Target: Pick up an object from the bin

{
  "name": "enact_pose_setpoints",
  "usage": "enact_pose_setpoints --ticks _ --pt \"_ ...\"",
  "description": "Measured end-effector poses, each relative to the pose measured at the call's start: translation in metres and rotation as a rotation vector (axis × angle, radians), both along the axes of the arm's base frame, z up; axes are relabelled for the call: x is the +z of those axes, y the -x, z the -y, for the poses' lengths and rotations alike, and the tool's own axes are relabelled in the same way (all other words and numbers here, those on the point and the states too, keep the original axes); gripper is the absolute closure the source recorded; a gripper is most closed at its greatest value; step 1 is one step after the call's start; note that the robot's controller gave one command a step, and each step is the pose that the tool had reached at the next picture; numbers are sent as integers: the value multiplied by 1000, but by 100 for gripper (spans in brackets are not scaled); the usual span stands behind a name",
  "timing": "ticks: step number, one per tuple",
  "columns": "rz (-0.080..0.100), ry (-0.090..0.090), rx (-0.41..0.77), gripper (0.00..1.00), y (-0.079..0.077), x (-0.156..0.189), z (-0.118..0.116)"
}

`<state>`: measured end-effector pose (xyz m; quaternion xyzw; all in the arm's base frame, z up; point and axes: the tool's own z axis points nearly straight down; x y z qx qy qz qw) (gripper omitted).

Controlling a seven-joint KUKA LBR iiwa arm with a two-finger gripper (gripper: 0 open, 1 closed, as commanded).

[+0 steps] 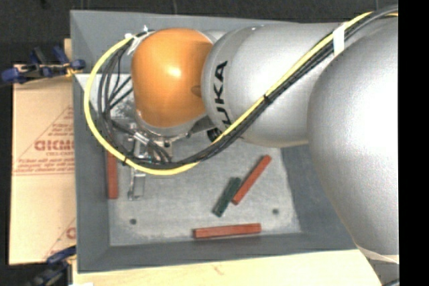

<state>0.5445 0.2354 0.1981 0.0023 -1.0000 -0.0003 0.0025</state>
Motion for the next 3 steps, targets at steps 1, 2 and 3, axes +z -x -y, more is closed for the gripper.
enact_pose_setpoints --ticks 1,2,3 --pt "8 -2 -7 100 -2 5 1" --pt "8 -2 -8 100 -2 5 1" --pt "11 -4 3 100 -12 -38 1"
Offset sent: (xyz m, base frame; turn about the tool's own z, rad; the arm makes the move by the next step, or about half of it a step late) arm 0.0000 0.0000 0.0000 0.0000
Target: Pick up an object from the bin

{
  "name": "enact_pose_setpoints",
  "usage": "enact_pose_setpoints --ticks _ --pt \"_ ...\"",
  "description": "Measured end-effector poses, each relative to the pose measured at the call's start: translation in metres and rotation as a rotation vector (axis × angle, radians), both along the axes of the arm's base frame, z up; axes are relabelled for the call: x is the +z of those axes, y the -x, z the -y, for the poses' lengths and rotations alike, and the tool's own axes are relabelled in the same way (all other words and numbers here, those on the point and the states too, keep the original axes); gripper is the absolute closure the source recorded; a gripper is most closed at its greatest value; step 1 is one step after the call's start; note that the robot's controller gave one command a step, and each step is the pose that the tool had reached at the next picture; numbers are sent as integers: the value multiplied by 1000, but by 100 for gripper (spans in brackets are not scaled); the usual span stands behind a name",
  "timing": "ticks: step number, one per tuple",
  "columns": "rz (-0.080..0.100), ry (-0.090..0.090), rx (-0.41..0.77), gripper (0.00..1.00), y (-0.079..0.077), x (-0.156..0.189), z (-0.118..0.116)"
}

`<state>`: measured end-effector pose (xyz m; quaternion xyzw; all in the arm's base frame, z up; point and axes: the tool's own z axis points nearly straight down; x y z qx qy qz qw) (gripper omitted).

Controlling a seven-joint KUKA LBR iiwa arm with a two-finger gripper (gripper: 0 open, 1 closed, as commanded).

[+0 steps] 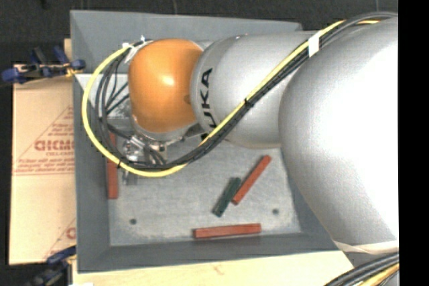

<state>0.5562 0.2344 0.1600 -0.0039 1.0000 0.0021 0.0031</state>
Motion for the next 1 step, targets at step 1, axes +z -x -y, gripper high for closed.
enact_pose_setpoints --ticks 1 --pt "-7 3 -13 0 25 14 20"
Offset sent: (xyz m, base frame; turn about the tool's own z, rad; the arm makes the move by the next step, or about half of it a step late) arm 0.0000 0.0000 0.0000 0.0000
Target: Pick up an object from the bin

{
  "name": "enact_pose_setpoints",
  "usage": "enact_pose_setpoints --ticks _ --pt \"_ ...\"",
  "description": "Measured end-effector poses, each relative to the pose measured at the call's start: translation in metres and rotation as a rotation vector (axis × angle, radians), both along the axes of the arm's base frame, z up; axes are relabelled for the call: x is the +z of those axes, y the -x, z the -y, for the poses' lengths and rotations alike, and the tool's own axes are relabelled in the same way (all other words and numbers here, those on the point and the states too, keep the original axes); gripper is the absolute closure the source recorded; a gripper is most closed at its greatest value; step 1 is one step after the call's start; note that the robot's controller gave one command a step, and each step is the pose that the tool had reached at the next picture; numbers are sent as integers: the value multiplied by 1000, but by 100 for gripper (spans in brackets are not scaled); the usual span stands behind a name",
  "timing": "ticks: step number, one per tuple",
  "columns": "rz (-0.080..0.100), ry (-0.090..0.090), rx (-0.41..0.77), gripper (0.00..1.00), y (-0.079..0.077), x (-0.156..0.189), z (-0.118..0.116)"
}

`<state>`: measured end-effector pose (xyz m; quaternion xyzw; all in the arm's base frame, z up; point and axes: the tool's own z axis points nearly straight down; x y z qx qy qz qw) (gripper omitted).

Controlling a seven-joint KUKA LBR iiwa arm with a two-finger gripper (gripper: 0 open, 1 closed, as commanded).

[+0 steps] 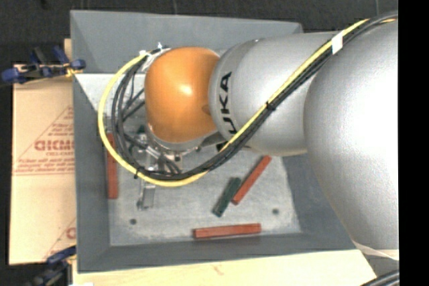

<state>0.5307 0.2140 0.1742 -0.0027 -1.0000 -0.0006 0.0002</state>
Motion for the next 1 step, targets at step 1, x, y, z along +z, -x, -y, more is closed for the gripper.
enact_pose_setpoints --ticks 1 --pt "0 0 -1 0 -1 -1 0"
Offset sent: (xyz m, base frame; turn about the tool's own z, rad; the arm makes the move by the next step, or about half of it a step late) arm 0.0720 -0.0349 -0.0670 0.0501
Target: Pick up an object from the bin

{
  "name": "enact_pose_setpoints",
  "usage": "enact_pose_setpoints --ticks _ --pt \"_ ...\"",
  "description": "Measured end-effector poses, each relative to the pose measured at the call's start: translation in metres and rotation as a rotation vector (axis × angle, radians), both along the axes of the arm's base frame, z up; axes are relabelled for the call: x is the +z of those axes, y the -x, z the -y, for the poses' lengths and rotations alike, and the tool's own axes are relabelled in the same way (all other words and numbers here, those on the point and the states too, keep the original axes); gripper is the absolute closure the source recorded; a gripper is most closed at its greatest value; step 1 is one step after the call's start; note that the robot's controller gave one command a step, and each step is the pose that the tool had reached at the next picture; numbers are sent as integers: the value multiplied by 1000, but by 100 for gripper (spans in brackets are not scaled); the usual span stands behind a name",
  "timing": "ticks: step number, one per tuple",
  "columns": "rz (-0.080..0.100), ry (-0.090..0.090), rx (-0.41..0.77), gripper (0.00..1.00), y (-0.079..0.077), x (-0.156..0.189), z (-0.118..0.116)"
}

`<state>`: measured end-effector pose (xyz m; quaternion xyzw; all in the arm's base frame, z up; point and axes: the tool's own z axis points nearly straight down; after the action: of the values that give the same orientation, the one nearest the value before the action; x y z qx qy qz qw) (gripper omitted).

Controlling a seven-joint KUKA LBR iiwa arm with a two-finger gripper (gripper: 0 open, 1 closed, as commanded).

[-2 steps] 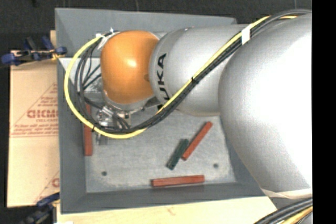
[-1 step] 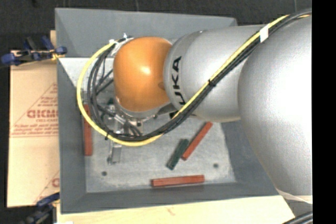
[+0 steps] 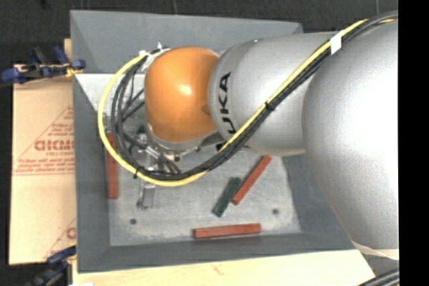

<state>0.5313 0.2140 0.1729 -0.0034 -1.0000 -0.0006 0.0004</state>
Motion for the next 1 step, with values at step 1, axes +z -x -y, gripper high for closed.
enact_pose_setpoints --ticks 1 --pt "12 -5 -32 0 -56 -43 24"
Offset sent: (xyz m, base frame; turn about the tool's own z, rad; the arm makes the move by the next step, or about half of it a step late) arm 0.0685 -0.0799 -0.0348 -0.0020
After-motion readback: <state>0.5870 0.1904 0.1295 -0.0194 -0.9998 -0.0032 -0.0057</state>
